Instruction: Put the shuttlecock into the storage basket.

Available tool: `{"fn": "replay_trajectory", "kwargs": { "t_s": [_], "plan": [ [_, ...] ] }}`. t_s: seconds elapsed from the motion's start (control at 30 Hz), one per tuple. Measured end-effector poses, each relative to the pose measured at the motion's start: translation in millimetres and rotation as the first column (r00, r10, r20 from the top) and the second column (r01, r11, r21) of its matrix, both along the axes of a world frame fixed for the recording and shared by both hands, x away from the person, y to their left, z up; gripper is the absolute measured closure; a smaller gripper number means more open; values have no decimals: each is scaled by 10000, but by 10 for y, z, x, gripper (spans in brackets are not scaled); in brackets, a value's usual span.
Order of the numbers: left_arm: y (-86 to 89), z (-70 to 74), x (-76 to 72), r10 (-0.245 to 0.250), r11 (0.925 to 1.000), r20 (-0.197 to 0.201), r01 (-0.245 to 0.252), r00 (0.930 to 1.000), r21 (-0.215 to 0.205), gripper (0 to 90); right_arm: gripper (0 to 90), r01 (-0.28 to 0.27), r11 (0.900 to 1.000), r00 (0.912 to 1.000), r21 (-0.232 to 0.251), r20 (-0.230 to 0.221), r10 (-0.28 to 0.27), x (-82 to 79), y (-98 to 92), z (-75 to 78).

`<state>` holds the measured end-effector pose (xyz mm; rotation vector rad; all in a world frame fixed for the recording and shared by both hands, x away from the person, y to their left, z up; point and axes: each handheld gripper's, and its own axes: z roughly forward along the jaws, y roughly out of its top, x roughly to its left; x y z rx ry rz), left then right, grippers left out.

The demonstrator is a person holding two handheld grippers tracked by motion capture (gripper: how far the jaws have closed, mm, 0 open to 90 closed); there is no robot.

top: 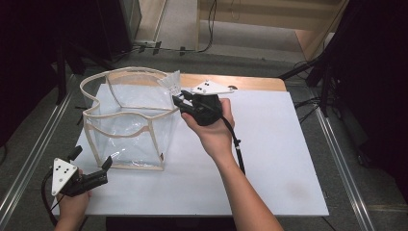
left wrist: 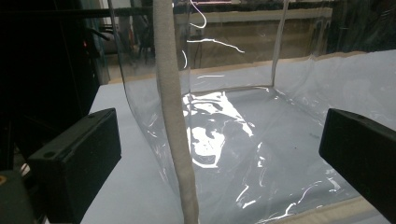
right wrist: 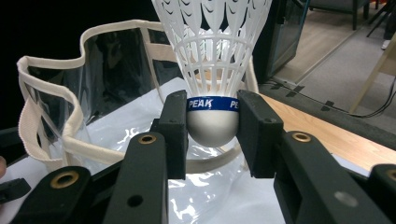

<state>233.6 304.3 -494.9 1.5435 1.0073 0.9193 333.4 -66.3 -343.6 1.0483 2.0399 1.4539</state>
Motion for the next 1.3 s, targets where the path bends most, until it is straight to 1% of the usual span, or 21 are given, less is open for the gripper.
{"fn": "replay_trajectory", "kwargs": {
  "t_s": [0.27, 0.33, 0.47, 0.57, 0.6, 0.63, 0.67, 0.73, 0.8, 0.87, 0.9, 0.93, 0.97, 1.03, 1.07, 1.17, 1.23, 1.3],
  "plan": [
    [-3, 0, -1, -5, 10000, 7, 5, 10000, 15, 0, 633, -294, 9995, 9995, -74, -154, 293, 1, 81, -18],
    [1, 1, -2, 22, 10000, 0, -22, 10000, -2, 0, 632, -247, 9996, 9996, -141, -109, 245, -5, 90, -23],
    [1, 2, -2, 15, 10000, 7, -15, 10000, 8, 0, 632, -421, 9988, 9990, -249, -130, 417, -24, 116, -25],
    [2, 2, -1, 30, 10000, -5, -30, 10000, -4, 0, 622, -579, 9981, 9982, -198, -149, 576, -26, 121, -29],
    [4, 2, -1, 28, 10000, -5, -28, 10000, -16, 0, 589, -683, 9976, 9975, -112, -199, 681, -25, 118, -29],
    [4, 2, -1, 24, 10000, -7, -24, 10000, -23, 0, 528, -853, 9964, 9961, -20, -226, 852, -22, 116, -30],
    [3, 2, -1, 25, 10000, -13, -25, 10000, -32, 0, 478, -883, 9961, 9958, 3, -228, 882, -27, 114, -29],
    [3, 2, -2, 21, 10000, -9, -21, 10000, -16, 0, 408, -861, 9962, 9960, -138, -248, 857, -38, 107, -24],
    [3, 2, -2, 22, 10000, -8, -22, 10000, -25, 0, 328, -813, 9965, 9964, -171, -261, 809, -51, 89, -17],
    [4, 2, -3, 12, 10000, -7, -12, 10000, -25, 0, 239, -718, 9974, 9974, -110, -92, 717, -81, 63, -9],
    [4, 2, -3, 6, 10000, -7, -6, 10000, -27, 0, 209, -704, 9975, 9975, -84, -38, 704, -91, 52, -6],
    [5, 2, -3, 10, 10000, -8, -10, 10000, -14, 0, 150, -707, 9975, 9975, -86, 24, 707, -106, 36, -4],
    [5, 2, -2, 17, 10000, -17, -17, 10000, 0, 0, 105, -771, 9970, 9970, -94, 79, 772, -112, 19, -6],
    [4, 2, -3, 19, 10000, -18, -19, 10000, 8, 0, 68, -965, 9953, 9952, -73, 147, 966, -130, -22, -18],
    [3, 1, -3, 11, 10000, -21, -11, 10000, -5, 0, 13, -928, 9957, 9954, -61, 216, 929, -141, -42, -28],
    [3, 1, -3, 24, 10000, -24, -24, 10000, -7, 0, 0, -1036, 9946, 9940, -85, 354, 1038, -166, -114, -69],
    [2, 1, -4, 22, 10000, -23, -22, 10000, -5, 0, 0, -883, 9960, 9949, -119, 478, 888, -182, -163, -103],
    [3, 1, -4, 15, 10000, -22, -15, 10000, -7, 0, 0, -864, 9962, 9946, -124, 565, 870, -202, -216, -139]
  ]
}}
